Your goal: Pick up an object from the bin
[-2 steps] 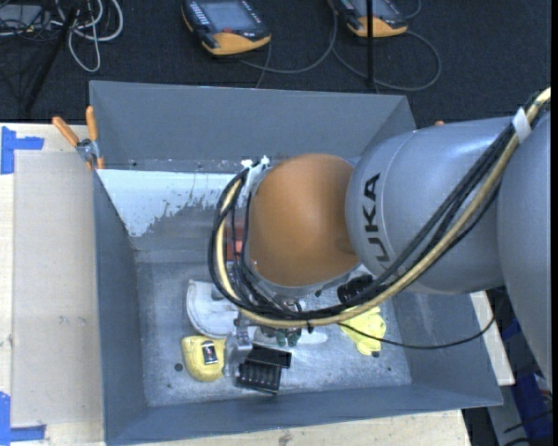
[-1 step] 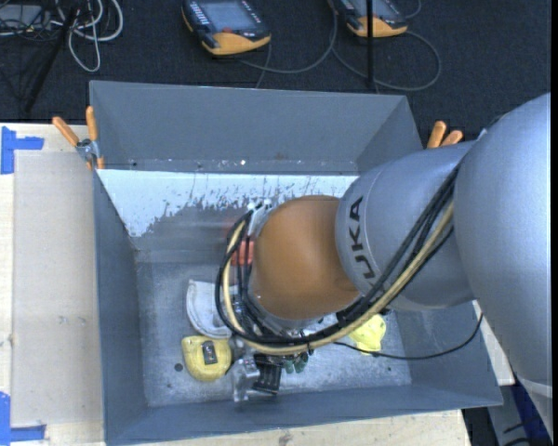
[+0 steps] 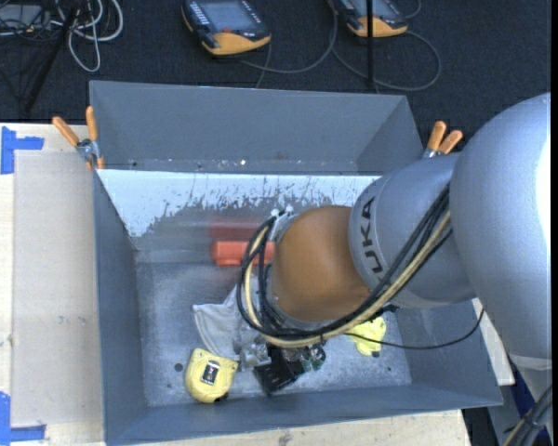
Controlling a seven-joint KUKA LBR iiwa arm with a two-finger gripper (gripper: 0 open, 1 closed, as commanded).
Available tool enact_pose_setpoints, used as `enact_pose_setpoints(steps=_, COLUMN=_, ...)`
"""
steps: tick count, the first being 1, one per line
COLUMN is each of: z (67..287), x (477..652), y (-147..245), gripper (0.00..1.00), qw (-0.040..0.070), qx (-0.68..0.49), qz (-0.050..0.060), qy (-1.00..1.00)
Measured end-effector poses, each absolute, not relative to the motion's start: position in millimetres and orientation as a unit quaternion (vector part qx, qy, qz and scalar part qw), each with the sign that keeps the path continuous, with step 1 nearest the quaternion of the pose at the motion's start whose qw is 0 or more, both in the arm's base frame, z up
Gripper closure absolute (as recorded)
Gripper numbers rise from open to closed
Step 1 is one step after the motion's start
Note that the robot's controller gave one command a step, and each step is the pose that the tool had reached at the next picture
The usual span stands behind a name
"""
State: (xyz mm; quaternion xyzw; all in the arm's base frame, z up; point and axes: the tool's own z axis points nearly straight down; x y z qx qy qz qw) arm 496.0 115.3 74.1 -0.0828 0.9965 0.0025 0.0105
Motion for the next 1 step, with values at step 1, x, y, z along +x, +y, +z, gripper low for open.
enact_pose_setpoints(steps=1, z=74.1, x=496.0, y=115.3, gripper=1.0, qw=0.011, qx=-0.082, qz=0.002, qy=0.997)
